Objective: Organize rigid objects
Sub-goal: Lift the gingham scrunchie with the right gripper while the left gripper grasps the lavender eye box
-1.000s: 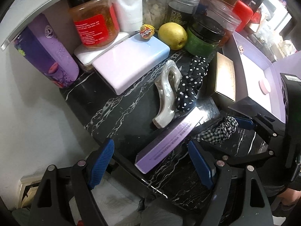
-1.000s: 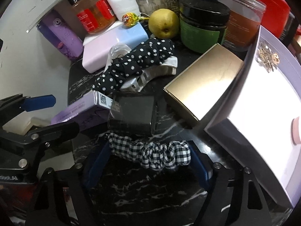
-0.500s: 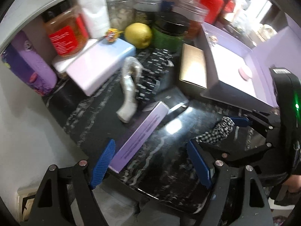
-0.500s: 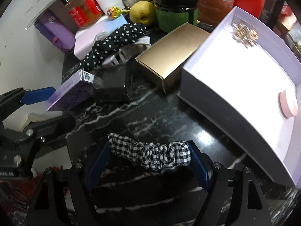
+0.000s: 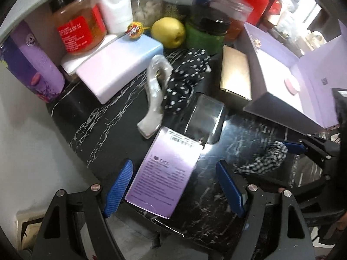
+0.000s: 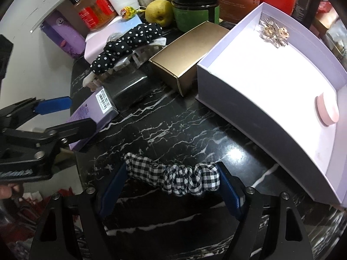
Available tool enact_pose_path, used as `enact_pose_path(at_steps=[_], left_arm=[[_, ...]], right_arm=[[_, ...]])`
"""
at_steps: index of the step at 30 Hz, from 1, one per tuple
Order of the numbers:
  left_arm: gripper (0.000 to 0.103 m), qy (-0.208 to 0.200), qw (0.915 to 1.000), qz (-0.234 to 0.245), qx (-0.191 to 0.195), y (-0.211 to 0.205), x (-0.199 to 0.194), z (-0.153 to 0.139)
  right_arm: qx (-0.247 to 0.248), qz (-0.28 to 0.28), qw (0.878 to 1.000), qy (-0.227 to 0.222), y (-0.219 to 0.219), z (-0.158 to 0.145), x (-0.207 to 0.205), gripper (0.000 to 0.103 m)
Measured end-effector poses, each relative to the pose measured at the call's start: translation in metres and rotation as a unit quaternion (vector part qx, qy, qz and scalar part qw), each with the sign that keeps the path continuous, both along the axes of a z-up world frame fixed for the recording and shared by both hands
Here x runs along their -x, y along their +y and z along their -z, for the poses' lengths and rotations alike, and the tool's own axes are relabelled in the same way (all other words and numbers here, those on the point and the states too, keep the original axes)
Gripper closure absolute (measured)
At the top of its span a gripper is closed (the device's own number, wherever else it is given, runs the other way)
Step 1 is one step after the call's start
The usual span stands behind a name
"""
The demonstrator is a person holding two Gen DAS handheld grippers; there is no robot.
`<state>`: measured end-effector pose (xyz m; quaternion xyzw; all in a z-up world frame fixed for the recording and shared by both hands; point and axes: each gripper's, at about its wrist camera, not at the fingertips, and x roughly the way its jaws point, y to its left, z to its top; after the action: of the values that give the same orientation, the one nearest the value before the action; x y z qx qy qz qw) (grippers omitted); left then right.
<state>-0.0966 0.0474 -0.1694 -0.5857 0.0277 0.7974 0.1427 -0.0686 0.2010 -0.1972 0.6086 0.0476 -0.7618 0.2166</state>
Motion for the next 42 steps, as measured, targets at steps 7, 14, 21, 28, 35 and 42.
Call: enact_pose_path(at_steps=[7,14,21,28,35,42], left_arm=[[0.024,-0.023,0.9993,0.014,0.025,0.002,0.006,0.018],[0.023,-0.006,0.9971,0.042,0.063,0.008,0.005,0.024],[0.047,0.004,0.9958,0.068,0.060,0.015,0.005,0.018],[0.051,-0.002,0.9954,0.072,0.063,0.018,0.004,0.014],[0.051,-0.016,0.9959,0.064,0.062,0.015,-0.002,0.008],[0.051,-0.032,0.9976,0.045,0.042,0.009,-0.008,-0.004]], right_arm=[[-0.001,-0.006,1.000,-0.003,-0.005,0.002,0.002,0.022],[0.001,-0.005,1.000,-0.008,-0.008,0.004,0.006,0.022],[-0.003,-0.008,1.000,-0.006,-0.013,0.005,0.007,0.022],[-0.007,-0.010,1.000,-0.009,-0.020,0.005,0.007,0.022],[-0.003,-0.016,1.000,-0.010,-0.024,0.003,0.002,0.022],[0.004,-0.019,1.000,-0.005,-0.031,-0.006,-0.008,0.022]])
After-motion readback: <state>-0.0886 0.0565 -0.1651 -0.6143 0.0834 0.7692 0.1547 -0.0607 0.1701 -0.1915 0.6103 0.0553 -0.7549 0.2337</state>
